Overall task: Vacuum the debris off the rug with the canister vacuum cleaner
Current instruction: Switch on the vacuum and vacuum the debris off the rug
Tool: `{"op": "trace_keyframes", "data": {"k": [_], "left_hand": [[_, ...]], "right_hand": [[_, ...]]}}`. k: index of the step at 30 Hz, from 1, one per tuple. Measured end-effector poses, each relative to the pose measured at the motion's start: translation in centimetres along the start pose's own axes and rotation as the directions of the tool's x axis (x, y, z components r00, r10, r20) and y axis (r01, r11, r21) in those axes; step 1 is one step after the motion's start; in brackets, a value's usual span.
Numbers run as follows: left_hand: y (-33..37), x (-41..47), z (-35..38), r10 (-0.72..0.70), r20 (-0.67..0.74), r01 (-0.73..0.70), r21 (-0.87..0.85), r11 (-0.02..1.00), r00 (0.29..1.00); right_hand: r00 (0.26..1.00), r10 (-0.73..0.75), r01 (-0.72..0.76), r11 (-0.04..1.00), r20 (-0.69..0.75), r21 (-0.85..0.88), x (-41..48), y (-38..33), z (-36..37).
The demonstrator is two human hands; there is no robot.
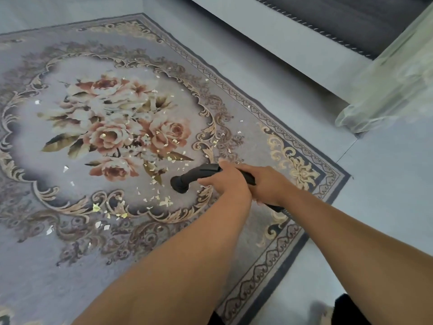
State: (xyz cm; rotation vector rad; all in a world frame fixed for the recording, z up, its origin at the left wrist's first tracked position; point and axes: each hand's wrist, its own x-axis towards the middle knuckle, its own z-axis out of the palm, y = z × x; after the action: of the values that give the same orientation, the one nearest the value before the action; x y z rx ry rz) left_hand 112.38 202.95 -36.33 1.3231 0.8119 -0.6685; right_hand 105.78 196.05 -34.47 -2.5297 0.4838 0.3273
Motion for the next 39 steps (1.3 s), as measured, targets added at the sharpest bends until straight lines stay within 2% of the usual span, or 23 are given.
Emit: {"op": "trace_keyframes", "data": {"k": [5,9,15,23,29,39], "left_hand": [[-0.3,3.2,0.8,0.061,-0.012,-0.059,0.096,0.994,0.998],[-1.9,3.2,1.2,0.080,0.004,-0.080,0.184,0.980,0.997],[-3.0,2.0,2.1,0.024,0.086,-0.034,0.114,0.993,0.996],[-0.8,1.2,1.3,0.135,0.077,-0.142,0.092,0.986,0.988],[-0.2,1.4,0.9,0.033,0.118,-0.047,0.122,0.991,0.993],[-2.6,-0.3,2.1,-0.098,0.230,0.034,0.267,0.963,0.968]], "right_hand": [[0.994,-0.106,0.107,0.994,-0.019,0.029,2.1,1.6,1.0],[0.992,-0.124,0.125,0.990,-0.023,0.059,0.9,3.6,0.7],[0.994,-0.102,0.101,0.995,-0.027,-0.009,-0.6,5.3,-0.7],[0.991,-0.103,0.119,0.970,-0.087,0.210,-0.7,2.7,-0.3],[0.994,-0.100,0.108,0.965,-0.043,0.239,-0.5,2.6,0.2],[0.999,-0.025,0.026,0.999,-0.024,0.020,-3.1,6.0,-1.1]]}}
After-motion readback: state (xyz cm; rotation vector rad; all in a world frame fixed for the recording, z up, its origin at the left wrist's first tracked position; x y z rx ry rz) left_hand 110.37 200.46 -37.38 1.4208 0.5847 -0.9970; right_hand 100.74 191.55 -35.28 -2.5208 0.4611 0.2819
